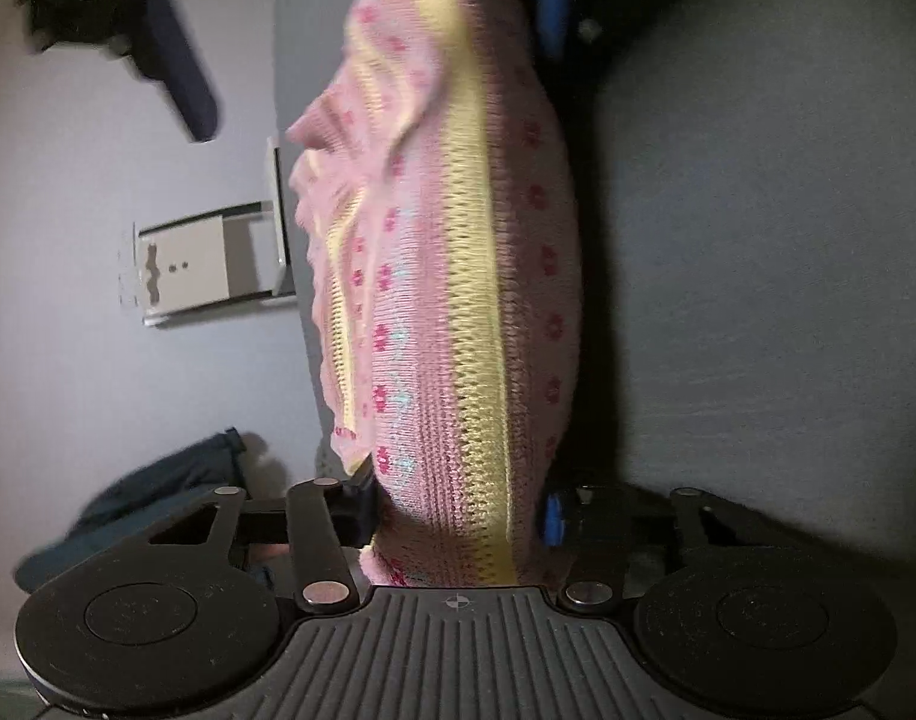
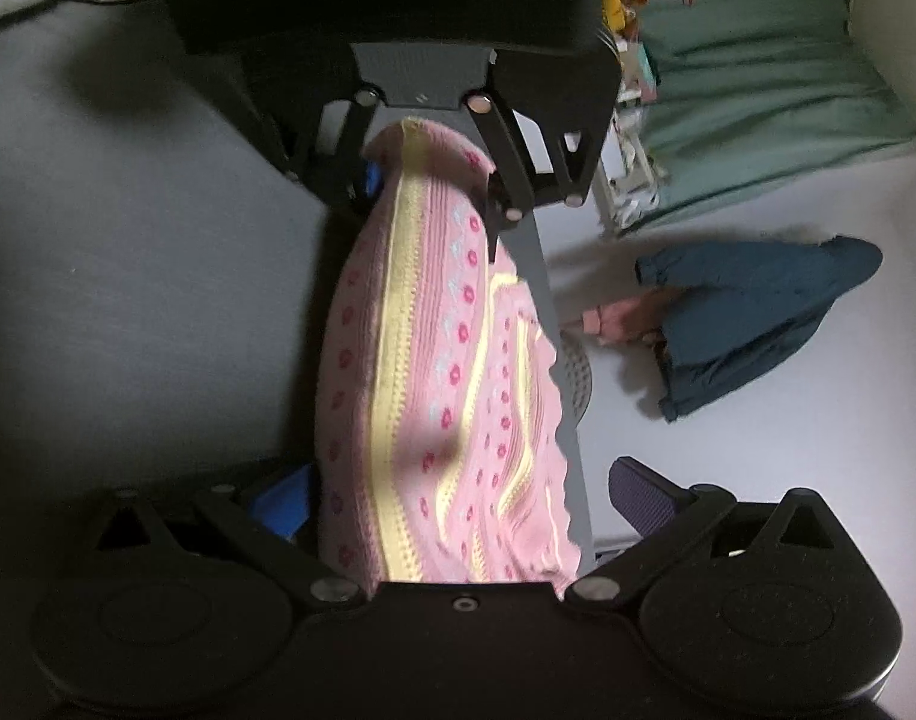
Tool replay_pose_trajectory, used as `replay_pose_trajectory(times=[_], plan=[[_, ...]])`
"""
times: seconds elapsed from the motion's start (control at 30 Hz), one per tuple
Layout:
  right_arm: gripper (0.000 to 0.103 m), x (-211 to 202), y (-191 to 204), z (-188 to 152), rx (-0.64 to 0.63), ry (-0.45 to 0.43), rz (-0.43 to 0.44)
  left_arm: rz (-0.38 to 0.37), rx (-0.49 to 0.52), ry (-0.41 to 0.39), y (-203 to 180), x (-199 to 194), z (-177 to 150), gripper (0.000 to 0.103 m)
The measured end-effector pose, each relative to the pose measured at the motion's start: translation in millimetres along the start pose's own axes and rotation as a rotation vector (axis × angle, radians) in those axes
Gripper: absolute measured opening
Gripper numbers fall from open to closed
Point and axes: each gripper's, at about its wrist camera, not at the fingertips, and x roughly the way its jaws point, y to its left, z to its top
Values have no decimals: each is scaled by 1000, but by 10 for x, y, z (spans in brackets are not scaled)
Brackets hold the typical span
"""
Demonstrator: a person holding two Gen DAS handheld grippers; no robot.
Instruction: Fold clothes
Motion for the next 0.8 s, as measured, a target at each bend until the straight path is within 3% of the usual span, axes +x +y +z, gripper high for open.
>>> replay_pose_trajectory(times=[0.17,0.23,0.3,0.4,0.47,0.5,0.7,0.8], plan=[[101,77,-83,-32,47,3,-25,-33,-100,-3,158,-51,-102,40],[94,88,-106,-45,49,-3,-27,-54,-127,-7,204,-74,-147,40],[69,93,-126,-58,55,2,-4,-70,-147,-11,234,-100,-192,39],[52,79,-178,-85,103,-5,40,-80,-158,-18,240,-156,-257,38],[25,52,-247,-95,151,-12,85,-88,-156,-25,281,-159,-260,37],[21,37,-290,-105,181,-20,112,-89,-151,-29,275,-184,-276,37],[18,-188,-566,-135,286,-84,234,-89,-166,-55,402,-378,-346,37],[17,-407,-622,-166,297,-112,280,-141,-158,-100,426,-639,-412,37]])
